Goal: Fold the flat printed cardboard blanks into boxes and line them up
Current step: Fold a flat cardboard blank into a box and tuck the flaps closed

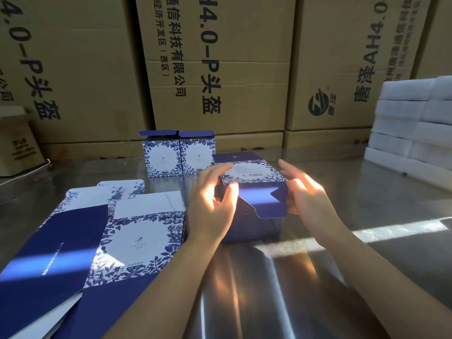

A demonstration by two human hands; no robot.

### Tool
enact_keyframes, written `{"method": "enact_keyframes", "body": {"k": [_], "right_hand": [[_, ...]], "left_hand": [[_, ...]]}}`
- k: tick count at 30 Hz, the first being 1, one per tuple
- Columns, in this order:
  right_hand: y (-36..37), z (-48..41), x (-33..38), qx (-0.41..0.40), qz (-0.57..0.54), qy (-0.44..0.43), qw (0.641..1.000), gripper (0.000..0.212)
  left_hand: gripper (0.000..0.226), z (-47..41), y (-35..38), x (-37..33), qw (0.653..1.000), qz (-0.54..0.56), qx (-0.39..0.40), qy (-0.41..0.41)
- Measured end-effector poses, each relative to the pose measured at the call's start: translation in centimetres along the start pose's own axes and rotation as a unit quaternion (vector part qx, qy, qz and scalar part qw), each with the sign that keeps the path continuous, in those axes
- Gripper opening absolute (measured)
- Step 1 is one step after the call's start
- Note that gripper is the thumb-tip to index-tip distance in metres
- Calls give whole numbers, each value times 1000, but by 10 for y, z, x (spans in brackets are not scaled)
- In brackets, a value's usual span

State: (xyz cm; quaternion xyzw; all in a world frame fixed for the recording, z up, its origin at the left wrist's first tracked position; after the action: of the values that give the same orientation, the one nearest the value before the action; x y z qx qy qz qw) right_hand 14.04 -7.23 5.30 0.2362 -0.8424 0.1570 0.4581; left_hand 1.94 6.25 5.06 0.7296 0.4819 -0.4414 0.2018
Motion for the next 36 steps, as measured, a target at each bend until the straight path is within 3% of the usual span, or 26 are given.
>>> {"method": "enact_keyframes", "body": {"k": [5,9,12,16,21,26,30,36], "right_hand": [[0,1,-2,-5,70,-44,997,47],[-1,1,-2,16,83,-67,994,35],[1,4,0,45,107,-87,989,26],[-2,4,1,30,175,-146,973,32],[-3,2,-2,31,145,-159,976,35],[-1,3,-1,10,192,-203,960,39],[0,5,1,14,232,-221,947,30],[4,11,6,20,260,-246,934,20]], "left_hand": [[21,2,2,-2,999,-44,-12,31],[13,1,5,-1,999,-30,19,12],[14,-2,4,0,998,7,54,-19],[22,-6,1,0,995,-2,98,-19],[25,-9,1,-3,994,-36,86,48],[22,-6,3,-2,994,-72,54,67],[18,0,6,-7,986,-114,21,119],[24,5,5,-11,982,-132,22,134]]}}
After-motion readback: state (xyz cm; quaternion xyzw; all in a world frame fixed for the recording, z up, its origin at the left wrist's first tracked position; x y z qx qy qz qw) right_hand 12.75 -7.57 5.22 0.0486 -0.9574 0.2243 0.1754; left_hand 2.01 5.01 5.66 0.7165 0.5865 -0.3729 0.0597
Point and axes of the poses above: each hand's wrist, its own z-axis away from the middle knuckle, its own y-axis out of the palm, x = y × z, the point moved 2 cm from there along -z, towards the middle knuckle, and after that the axes turned 11 degrees about -y, right-handed, at the moved point
